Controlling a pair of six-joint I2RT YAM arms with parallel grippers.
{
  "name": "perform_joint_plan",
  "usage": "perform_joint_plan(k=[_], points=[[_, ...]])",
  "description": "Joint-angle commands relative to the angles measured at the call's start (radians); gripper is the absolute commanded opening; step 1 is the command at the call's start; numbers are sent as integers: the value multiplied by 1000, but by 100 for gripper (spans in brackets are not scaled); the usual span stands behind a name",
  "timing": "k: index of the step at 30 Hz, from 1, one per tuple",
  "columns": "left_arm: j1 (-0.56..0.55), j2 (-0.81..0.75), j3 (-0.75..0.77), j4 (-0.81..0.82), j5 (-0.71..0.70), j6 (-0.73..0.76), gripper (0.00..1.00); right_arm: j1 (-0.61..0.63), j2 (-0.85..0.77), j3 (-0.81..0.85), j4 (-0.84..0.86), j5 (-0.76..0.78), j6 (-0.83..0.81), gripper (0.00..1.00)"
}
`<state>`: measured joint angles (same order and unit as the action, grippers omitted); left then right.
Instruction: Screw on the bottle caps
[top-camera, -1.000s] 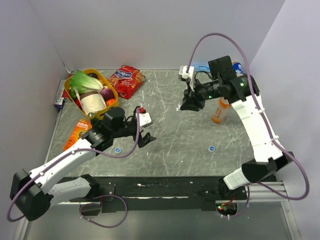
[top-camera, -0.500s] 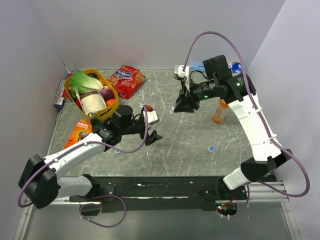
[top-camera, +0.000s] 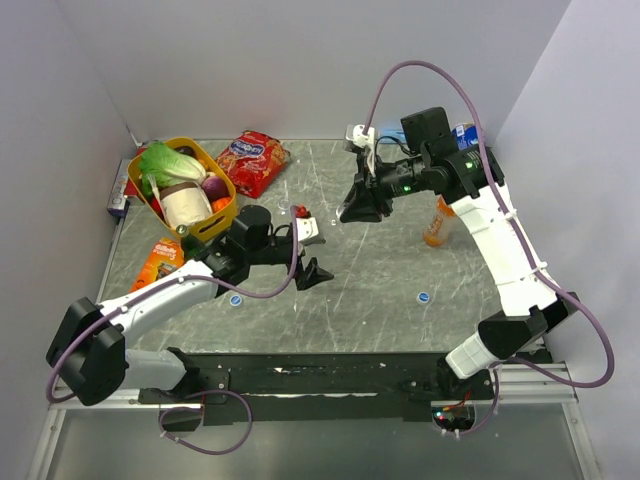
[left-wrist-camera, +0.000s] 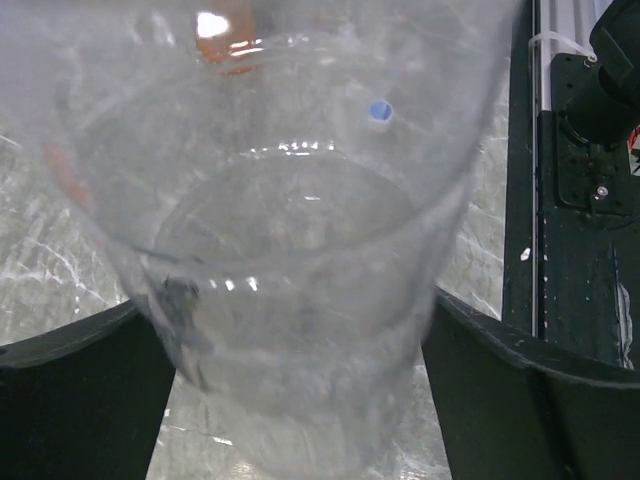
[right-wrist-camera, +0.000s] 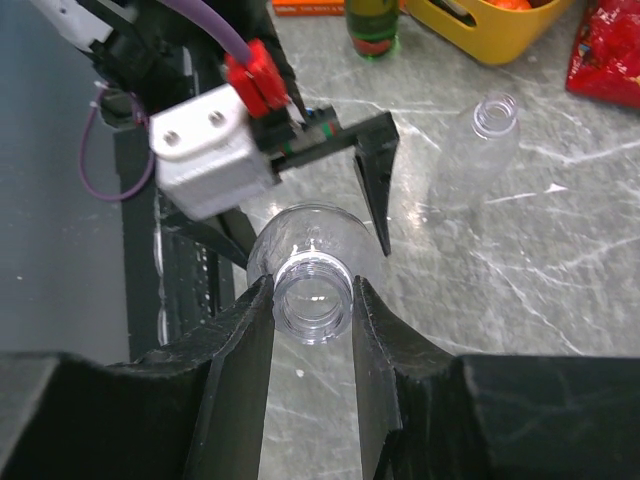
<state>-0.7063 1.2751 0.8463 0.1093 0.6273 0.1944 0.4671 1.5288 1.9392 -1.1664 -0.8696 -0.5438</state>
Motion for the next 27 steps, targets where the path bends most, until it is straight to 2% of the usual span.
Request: perform_joint_plan(k=[1, 5, 6, 10, 13, 14, 17, 20, 22, 23, 24, 25, 26, 27], points=[[1, 7, 34, 53, 52, -12, 93, 10, -12, 46, 34, -49, 31, 7], [2, 7, 34, 58, 60, -3, 83, 10, -13, 34, 27, -49, 22, 8], [5, 6, 34, 59, 63, -6, 77, 11, -15, 29, 27, -45, 19, 8], [13, -5, 31, 56, 66, -16, 71, 11, -16, 6, 19, -26, 8, 12], [22, -17, 25, 50, 64, -13, 66, 11, -16, 24, -16, -10, -19, 39], [24, -22, 23, 44, 60, -13, 66, 11, -22, 38, -15, 13, -19, 52], [42, -51, 4, 23, 43, -13, 65, 5, -71, 35, -1, 115, -57, 63], [60, -94, -18, 7, 26, -23, 63, -22, -146, 1, 11, 181, -99, 66], [67, -117, -19, -14, 14, -24, 59, -62, -162, -25, -57, 181, -136, 67], [68, -125, -21, -22, 6, -23, 52, -76, -179, -43, -93, 181, -219, 66], [70, -135, -21, -28, 3, -20, 49, -84, -197, -78, -136, 191, -278, 66], [68, -141, -21, -36, 2, -16, 46, -102, -220, -189, -159, 211, -335, 65], [68, -146, -27, -36, 0, -12, 34, -117, -287, -260, -147, 243, -431, 66], [70, -161, -33, -30, -36, -15, 29, -137, -324, -334, -139, 259, -496, 66]])
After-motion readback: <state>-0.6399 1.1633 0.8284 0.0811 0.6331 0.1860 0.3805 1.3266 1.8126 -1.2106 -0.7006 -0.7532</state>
